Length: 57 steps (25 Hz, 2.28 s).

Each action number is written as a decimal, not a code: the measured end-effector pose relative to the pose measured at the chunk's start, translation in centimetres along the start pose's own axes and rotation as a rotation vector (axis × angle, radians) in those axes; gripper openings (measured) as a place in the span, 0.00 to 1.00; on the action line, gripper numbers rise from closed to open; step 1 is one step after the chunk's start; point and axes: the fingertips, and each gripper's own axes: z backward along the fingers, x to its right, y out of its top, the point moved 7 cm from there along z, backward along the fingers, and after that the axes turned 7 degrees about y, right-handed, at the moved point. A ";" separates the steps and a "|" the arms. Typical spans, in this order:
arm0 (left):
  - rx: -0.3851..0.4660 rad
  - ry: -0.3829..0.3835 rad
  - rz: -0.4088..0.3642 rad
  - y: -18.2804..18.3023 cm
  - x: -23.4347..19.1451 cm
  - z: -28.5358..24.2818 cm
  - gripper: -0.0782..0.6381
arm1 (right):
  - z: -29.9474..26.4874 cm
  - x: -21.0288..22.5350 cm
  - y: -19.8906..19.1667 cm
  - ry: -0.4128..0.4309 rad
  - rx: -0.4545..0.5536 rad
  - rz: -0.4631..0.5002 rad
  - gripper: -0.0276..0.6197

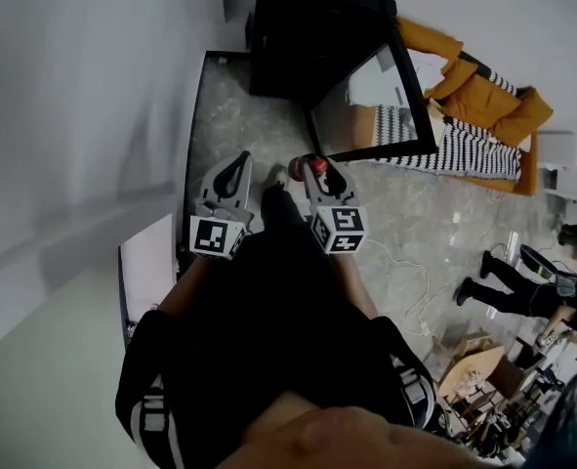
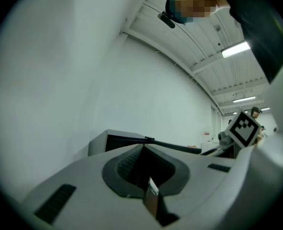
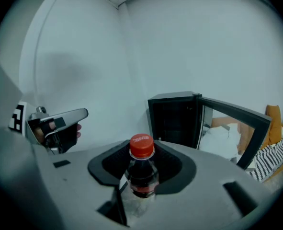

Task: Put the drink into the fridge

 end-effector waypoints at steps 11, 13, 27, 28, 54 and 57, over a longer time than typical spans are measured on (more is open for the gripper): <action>-0.033 0.036 0.000 -0.4 1.5 -11.0 0.12 | -5.8 8.6 3.6 0.047 -0.036 0.038 0.26; -0.050 0.037 -0.007 -0.9 1.9 -12.7 0.12 | -6.8 10.1 4.2 0.061 -0.043 0.049 0.26; -0.013 0.126 -0.010 -0.2 3.9 -19.3 0.12 | -10.4 17.1 6.5 0.123 -0.047 0.074 0.26; -0.011 0.126 -0.017 -0.2 4.0 -19.5 0.12 | -10.6 17.3 6.5 0.124 -0.049 0.077 0.26; -0.004 0.079 0.000 -0.2 -1.8 -26.3 0.12 | -19.7 18.8 9.8 0.103 -0.045 0.107 0.26; -0.025 0.073 0.006 -0.7 -2.5 -26.9 0.12 | -21.3 19.0 10.0 0.107 -0.046 0.117 0.26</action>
